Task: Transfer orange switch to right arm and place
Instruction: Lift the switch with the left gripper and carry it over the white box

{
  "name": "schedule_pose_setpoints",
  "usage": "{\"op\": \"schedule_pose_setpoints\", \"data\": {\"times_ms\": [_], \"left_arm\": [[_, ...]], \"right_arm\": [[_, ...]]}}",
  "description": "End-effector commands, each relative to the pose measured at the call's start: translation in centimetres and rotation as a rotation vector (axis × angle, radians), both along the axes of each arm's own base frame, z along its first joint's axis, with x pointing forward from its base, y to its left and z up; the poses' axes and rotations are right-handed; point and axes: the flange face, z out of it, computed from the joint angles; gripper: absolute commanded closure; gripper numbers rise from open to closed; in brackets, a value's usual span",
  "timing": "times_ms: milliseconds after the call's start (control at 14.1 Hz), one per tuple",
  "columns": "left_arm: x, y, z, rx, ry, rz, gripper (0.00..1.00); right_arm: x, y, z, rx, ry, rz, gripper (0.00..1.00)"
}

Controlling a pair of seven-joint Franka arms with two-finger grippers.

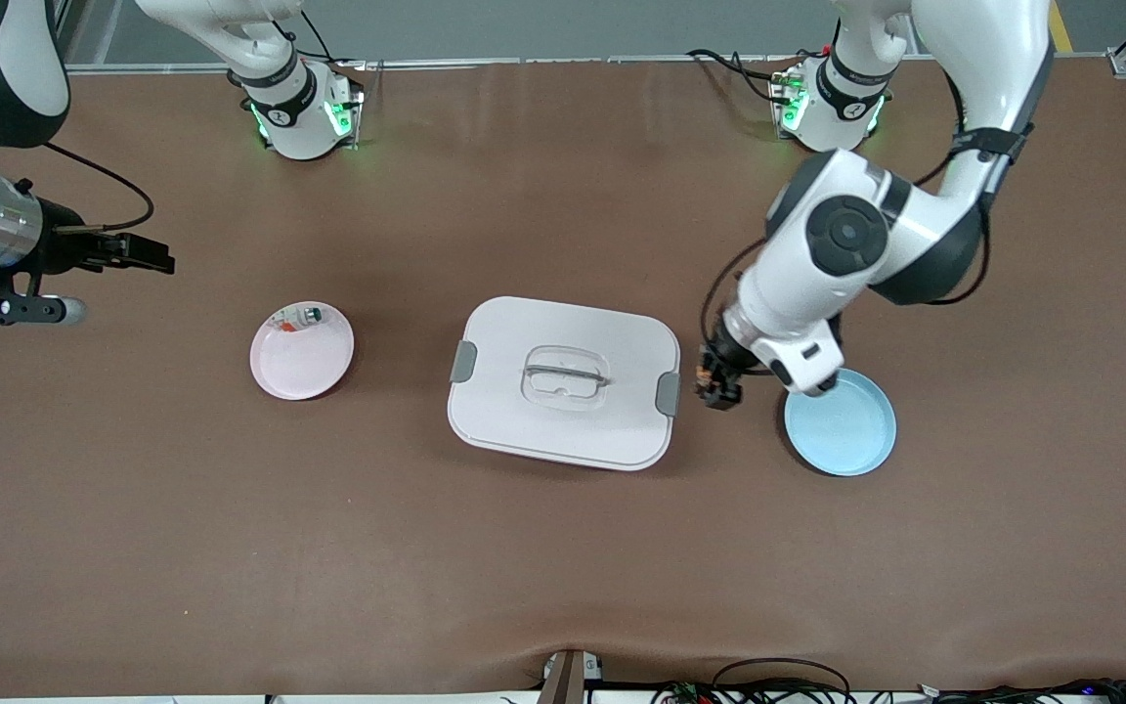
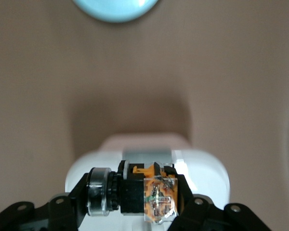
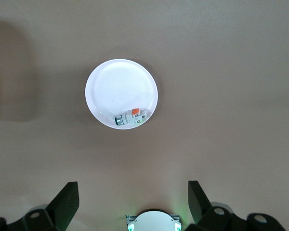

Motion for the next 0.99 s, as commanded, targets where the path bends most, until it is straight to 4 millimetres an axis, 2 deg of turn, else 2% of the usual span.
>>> {"op": "schedule_pose_setpoints", "data": {"times_ms": [0, 284, 426, 568, 781, 923], "left_arm": [[-1.6, -5.8, 1.6, -0.067, 0.035, 0.045, 1.00], [-3.9, -12.7, 3.0, -0.190, 0.063, 0.034, 1.00], [-4.4, -14.6, 3.5, -0.256, 0.041, 0.057, 1.00], [-5.8, -16.6, 3.7, -0.299, 0.046, 0.043, 1.00], [-6.2, -17.3, 3.7, -0.320, 0.051, 0.042, 1.00], [-6.5, -17.8, 3.7, -0.339, 0.054, 0.044, 1.00]], "right_arm": [[-0.7, -0.2, 0.3, -0.010, -0.007, -0.005, 0.00], [-0.7, -0.5, 0.1, 0.005, 0.001, -0.019, 0.00], [-0.8, -0.6, 0.0, 0.029, 0.006, -0.030, 0.00], [-0.8, -0.7, -0.4, 0.147, 0.009, -0.083, 0.00], [-1.1, 1.5, -1.2, 0.382, -0.017, -0.161, 0.00], [-1.4, 3.8, -2.3, 0.520, -0.033, -0.216, 0.00]]}}
